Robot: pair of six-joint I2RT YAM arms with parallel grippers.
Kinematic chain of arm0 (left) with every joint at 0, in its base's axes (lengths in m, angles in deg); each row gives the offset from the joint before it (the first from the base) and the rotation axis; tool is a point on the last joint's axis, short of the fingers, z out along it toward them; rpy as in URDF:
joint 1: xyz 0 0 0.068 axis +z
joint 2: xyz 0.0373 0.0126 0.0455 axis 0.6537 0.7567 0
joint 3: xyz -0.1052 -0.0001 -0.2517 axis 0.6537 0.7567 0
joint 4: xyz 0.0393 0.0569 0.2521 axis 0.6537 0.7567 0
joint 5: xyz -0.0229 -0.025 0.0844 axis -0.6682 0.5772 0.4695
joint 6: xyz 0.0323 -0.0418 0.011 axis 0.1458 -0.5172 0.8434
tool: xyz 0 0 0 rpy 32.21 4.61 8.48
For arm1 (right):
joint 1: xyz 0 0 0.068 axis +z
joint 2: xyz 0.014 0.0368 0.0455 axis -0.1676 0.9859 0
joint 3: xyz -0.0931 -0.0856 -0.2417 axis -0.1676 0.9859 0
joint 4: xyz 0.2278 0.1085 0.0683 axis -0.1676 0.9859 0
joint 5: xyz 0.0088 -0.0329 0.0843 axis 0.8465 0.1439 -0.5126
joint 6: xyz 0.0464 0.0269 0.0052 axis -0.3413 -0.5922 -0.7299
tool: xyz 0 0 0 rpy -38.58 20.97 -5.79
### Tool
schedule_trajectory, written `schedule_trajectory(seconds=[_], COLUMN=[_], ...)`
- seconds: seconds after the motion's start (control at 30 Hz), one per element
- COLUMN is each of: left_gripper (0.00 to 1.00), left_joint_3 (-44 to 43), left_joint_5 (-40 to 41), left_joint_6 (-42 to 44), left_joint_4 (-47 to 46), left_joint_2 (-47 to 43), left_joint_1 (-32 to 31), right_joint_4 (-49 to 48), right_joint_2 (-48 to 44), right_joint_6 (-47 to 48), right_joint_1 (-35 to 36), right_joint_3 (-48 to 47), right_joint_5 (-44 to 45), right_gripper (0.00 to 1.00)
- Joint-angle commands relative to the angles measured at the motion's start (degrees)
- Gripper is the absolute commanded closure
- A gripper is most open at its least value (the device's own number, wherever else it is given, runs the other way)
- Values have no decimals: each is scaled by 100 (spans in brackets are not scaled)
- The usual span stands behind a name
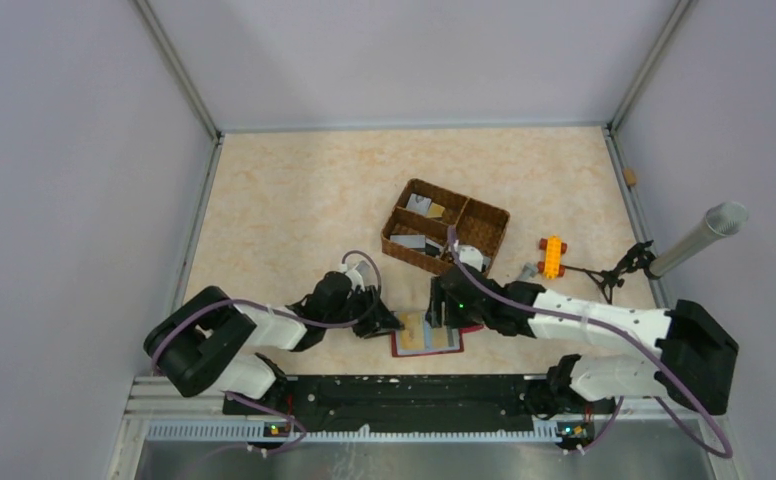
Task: Put the credit cards into the card holder
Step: Insert the credit card into the card holder, then close the card holder at the center of the board.
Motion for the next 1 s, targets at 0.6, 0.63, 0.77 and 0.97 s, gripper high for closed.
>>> schedule_trajectory(seconds=[0.6, 0.63, 0.77, 0.97], left_gripper=[66, 66, 65, 65], left_joint_3=[-901, -970, -1284, -1755], left_joint_5=[-78, -41, 116, 84], left_joint_6=[8, 8, 34, -78], left_joint_4=[594, 609, 592, 55], left_joint_2=[-542, -538, -366, 527], left_joint_1=[-264, -320, -535, -920], right_joint_4=[313, 227, 0, -76], right_joint_2=[-1653, -1665, -1727, -1801], right_joint_6=[-311, -346, -450, -580], right_joint_1=[-1443, -1453, -1452, -1451], right_joint_3=[1637, 1718, 1904, 2059], right_joint_5=[-376, -426, -485, -521], right_gripper=[51, 54, 70, 89])
